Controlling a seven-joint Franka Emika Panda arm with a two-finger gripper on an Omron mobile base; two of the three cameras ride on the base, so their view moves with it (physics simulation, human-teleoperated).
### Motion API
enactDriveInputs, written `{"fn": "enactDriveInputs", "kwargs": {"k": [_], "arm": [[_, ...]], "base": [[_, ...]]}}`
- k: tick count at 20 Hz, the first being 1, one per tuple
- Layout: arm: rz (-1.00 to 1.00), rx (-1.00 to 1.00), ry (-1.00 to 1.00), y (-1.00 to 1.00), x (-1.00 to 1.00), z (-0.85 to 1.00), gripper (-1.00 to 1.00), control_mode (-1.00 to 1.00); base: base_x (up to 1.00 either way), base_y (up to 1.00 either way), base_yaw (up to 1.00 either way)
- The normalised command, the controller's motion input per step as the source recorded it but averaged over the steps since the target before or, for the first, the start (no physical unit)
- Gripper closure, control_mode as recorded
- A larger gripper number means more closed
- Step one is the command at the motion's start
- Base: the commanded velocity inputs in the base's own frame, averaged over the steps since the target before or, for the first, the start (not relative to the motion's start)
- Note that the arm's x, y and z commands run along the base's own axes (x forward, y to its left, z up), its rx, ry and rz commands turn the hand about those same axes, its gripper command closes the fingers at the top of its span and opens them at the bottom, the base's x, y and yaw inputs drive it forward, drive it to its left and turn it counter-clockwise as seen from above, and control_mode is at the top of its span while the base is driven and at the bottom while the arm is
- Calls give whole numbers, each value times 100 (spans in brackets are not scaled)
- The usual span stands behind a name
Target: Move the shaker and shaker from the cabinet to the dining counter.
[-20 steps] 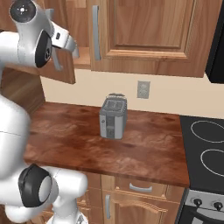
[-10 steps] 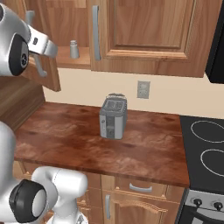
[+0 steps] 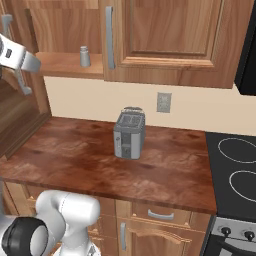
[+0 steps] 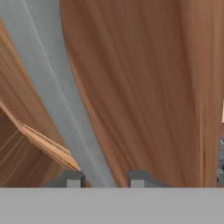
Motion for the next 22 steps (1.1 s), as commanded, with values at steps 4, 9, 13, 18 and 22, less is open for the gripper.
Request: {"fn": "enactDriveInputs", "kwargs": {"k": [4, 9, 13, 18, 22], "arm": [[-5, 0, 3, -5, -31, -6, -100, -100], [-1, 2, 0, -39, -53, -2, -100, -100], [0, 3, 0, -42, -50, 1, -100, -100], [0, 5, 5, -50, -8, 4, -100, -100], [0, 11, 9, -51, 2, 5, -100, -100]], "base": [[0, 0, 0], [0, 0, 0], [0, 0, 0], [0, 0, 0], [0, 0, 0]]}}
